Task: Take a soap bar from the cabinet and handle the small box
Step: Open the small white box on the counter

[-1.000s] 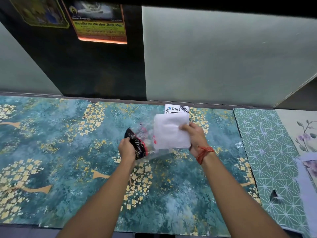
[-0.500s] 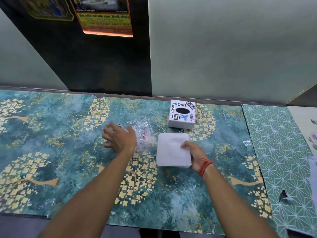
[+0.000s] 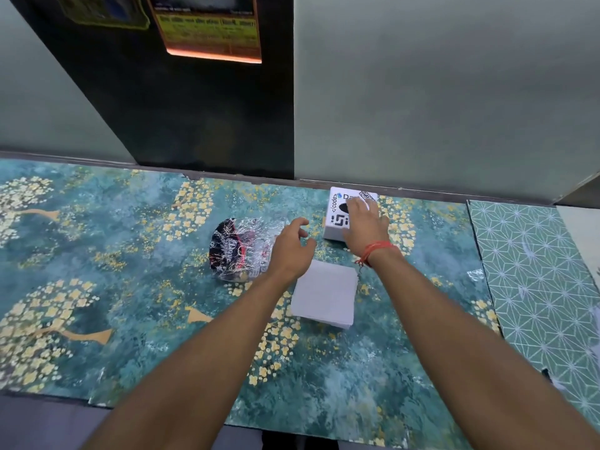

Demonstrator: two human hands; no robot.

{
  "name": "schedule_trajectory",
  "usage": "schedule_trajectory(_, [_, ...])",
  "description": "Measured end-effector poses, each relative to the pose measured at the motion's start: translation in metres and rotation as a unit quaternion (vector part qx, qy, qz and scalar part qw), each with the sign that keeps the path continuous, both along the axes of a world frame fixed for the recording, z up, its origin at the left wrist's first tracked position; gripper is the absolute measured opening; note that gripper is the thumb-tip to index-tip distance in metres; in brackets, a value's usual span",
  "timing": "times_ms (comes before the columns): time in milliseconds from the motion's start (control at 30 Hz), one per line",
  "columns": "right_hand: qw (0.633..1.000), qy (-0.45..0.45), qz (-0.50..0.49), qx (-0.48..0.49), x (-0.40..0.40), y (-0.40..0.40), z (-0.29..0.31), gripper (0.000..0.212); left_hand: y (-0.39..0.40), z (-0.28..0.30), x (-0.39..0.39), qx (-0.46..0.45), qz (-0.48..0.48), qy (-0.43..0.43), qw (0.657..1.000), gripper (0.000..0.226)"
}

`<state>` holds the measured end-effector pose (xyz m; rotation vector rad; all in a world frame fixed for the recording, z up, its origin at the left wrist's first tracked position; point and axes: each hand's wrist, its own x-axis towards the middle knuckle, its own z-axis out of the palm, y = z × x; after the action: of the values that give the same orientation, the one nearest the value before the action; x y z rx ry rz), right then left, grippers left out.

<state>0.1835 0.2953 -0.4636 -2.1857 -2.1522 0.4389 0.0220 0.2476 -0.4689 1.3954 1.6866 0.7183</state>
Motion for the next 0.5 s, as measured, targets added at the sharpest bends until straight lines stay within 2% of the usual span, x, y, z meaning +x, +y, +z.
schedule_trajectory(100, [0.995, -0.073, 0.047, -0.051, 0.004, 0.008, -0.012, 0.054, -0.002, 0.008, -0.002, -0.049, 0.03, -0.073, 0.996, 0.041])
schedule_trajectory(167, [0.996, -0.063, 0.059, -0.034, 0.007, 0.004, -0.012, 0.052, -0.003, 0.014, -0.006, -0.07, 0.044, -0.117, 0.99, 0.042])
schedule_trajectory(200, [0.998, -0.018, 0.052, -0.007, 0.008, 0.0, -0.01, 0.05, -0.004, 0.017, -0.009, -0.079, 0.054, -0.143, 0.985, 0.043])
schedule_trajectory(267, [0.982, 0.182, 0.001, 0.052, 0.003, -0.015, 0.005, 0.047, -0.006, 0.025, -0.016, -0.098, 0.065, -0.204, 0.972, 0.047])
schedule_trajectory(333, [0.915, 0.392, -0.05, 0.077, -0.005, -0.038, 0.026, 0.039, -0.01, 0.035, -0.021, -0.122, 0.058, -0.257, 0.957, 0.056])
schedule_trajectory(400, [0.873, 0.478, -0.059, 0.079, -0.012, -0.061, 0.045, 0.032, -0.016, 0.043, -0.022, -0.136, 0.035, -0.281, 0.949, 0.064])
schedule_trajectory(500, [0.84, 0.531, -0.08, 0.079, -0.019, -0.08, 0.053, 0.029, -0.026, 0.055, -0.017, -0.142, -0.004, -0.302, 0.943, 0.065])
